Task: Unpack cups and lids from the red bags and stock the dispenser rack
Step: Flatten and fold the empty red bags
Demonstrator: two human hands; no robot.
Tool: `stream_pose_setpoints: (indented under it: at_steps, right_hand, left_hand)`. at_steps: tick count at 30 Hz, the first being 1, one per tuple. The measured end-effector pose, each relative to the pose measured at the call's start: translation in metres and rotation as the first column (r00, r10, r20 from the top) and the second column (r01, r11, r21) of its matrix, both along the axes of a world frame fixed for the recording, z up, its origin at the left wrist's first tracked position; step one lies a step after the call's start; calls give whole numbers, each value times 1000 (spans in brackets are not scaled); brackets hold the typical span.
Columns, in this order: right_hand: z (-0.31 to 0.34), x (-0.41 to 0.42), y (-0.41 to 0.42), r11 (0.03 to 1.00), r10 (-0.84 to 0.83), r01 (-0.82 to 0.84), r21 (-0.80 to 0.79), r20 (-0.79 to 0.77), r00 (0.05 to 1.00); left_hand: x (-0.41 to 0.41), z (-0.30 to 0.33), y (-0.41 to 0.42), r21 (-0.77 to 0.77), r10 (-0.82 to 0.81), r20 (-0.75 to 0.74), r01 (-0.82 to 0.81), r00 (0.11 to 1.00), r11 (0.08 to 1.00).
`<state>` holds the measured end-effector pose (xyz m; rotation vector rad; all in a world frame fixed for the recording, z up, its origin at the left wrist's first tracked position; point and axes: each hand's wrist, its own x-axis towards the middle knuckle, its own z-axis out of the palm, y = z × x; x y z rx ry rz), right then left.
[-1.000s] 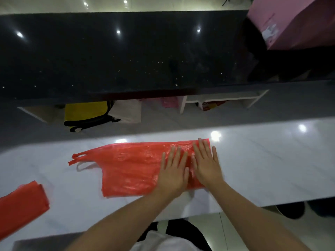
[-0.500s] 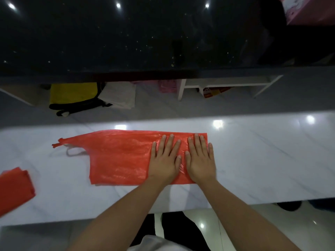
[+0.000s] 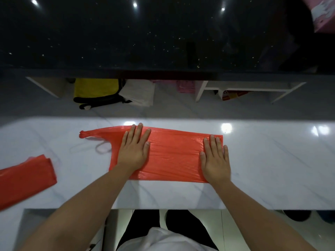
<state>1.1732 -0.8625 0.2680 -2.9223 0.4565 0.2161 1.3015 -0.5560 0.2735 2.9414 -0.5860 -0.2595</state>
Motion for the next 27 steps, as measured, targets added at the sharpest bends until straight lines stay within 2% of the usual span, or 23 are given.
stream_pose_setpoints:
  at_steps: [9,16,19,22,27]
  right_hand:
    - [2,0,2,1000,-4,4,-11,-18,1000]
    - [16,4,10,999,-17,14,-45,-78,997]
    - [27,8,23,998,18,-21,-52,-48,999]
    - [36,18,44,998,57,-57,-9,-31,998]
    - [38,22,66,992,102,-100,75,-32,994]
  left_hand:
    - [21,4,87,-100,154,-18,-155,988,983]
    - [30,25,102,-101,154,-83,-162,985,982]
    - [21,41,84,-133,77,-41,-82,996,988]
    - [7,50,52,-174,-46,-86,31,995,984]
    - [-23,42,-17,-89,-176,-141,165,974,982]
